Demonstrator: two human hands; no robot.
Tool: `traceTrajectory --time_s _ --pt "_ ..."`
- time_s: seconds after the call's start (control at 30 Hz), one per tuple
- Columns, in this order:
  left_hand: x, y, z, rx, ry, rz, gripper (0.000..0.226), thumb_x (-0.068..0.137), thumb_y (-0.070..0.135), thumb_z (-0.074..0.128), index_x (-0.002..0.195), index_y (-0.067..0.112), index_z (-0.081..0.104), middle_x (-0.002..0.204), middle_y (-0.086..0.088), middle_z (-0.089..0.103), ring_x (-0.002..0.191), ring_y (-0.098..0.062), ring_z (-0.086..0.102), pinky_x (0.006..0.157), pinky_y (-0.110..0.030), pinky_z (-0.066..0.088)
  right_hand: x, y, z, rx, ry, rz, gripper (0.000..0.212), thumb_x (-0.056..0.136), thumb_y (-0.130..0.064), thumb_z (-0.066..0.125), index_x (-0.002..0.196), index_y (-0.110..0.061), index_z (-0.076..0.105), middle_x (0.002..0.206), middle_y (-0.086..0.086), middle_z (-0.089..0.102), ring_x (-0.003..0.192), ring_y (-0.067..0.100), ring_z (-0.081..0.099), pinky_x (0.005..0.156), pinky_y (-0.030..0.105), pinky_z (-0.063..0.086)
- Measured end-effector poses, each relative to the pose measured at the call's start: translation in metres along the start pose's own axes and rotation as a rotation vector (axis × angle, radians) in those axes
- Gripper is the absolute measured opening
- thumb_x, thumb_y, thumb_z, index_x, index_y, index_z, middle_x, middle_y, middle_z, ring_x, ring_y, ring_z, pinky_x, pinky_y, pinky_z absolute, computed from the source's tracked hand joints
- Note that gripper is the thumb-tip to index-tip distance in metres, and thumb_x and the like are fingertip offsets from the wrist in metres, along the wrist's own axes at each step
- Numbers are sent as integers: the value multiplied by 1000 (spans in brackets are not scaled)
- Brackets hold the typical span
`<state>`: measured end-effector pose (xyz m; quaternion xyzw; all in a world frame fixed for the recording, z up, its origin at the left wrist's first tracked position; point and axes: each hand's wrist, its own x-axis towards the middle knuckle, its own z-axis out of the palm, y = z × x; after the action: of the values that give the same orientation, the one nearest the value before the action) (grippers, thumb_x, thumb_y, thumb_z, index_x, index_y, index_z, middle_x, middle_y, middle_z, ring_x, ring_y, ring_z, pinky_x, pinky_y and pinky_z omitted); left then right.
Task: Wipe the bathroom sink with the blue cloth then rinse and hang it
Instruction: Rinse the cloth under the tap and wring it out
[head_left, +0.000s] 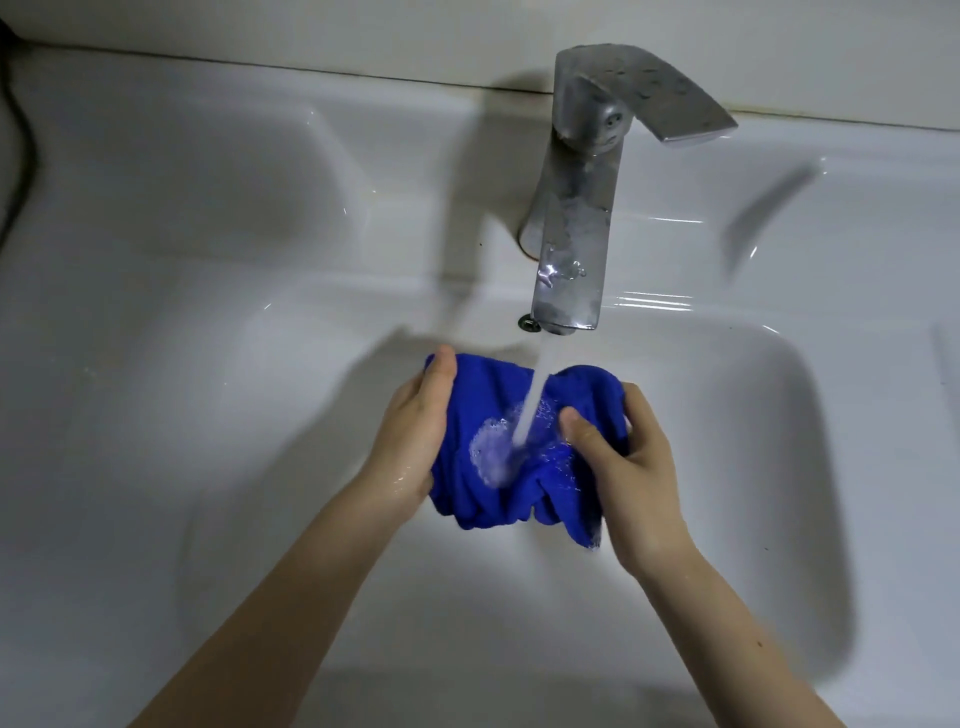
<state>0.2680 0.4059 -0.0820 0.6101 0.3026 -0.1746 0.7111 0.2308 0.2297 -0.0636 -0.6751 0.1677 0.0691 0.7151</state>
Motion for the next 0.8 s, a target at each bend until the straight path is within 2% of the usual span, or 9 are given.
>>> traceTrajectory --time_s 0.1,0.2,0.27,0.4,0.5,0.57,0.67,0.73,0.8 --pt "-2 -9 28 8 -74 5 46 85 67 46 80 29 72 83 5 77 75 -13 75 67 -29 58 -6 -6 -28 -50 76 -5 13 93 -12 66 99 -24 66 89 2 71 79 18 69 66 29 57" --pt "-9 -11 50 -32 -171 -74 54 84 71 49 57 25 61 51 1 55 40 -13 54 42 -18 41 -12 -12 -46 -71 156 25 14 92 -14 66 97 -27 66 90 3 71 82 26 69 68 44 59" --pt "-13 -10 53 -32 -194 -100 63 79 77 48 47 22 51 41 4 44 33 -13 43 38 -16 33 -14 -13 -47 -68 180 39 12 92 -14 65 97 -26 66 90 6 71 84 34 69 71 51 57" --pt "-14 -10 23 63 -60 -16 45 87 68 41 72 35 69 71 9 75 62 -10 73 52 -24 55 -13 -8 -20 -60 141 32 11 92 -11 66 94 -21 65 92 13 69 83 34 67 73 46 58" --pt "-17 -11 -15 16 21 -35 40 92 65 42 79 43 72 83 7 78 74 -15 76 59 -29 58 -14 2 16 -34 56 43 8 92 -6 64 94 -14 62 80 4 66 71 13 62 63 25 55" --pt "-20 -9 -35 -49 76 -35 43 95 62 41 79 40 74 85 4 78 76 -18 76 55 -28 58 -15 4 38 1 10 61 9 93 -4 62 89 -10 57 70 -5 58 61 7 55 55 17 48" --pt "-17 -11 -37 -157 75 -71 48 95 62 41 97 27 73 92 -3 78 81 -21 76 62 -31 59 -18 6 58 36 -52 71 22 97 -11 56 78 -16 46 70 -6 51 60 6 48 56 19 46" --pt "-16 -10 -20 -203 -27 -158 55 95 63 40 93 19 73 90 -8 77 78 -20 76 66 -29 57 -31 10 70 -104 -101 -42 20 95 -28 59 80 -20 49 75 -5 56 67 7 56 61 26 53" --pt "-21 -6 6 -365 -303 -133 60 97 57 36 74 16 73 74 -3 72 68 -13 72 68 -24 55 -36 9 80 -411 -50 -260 31 90 -46 59 72 -23 46 63 -6 54 61 13 56 57 30 51"
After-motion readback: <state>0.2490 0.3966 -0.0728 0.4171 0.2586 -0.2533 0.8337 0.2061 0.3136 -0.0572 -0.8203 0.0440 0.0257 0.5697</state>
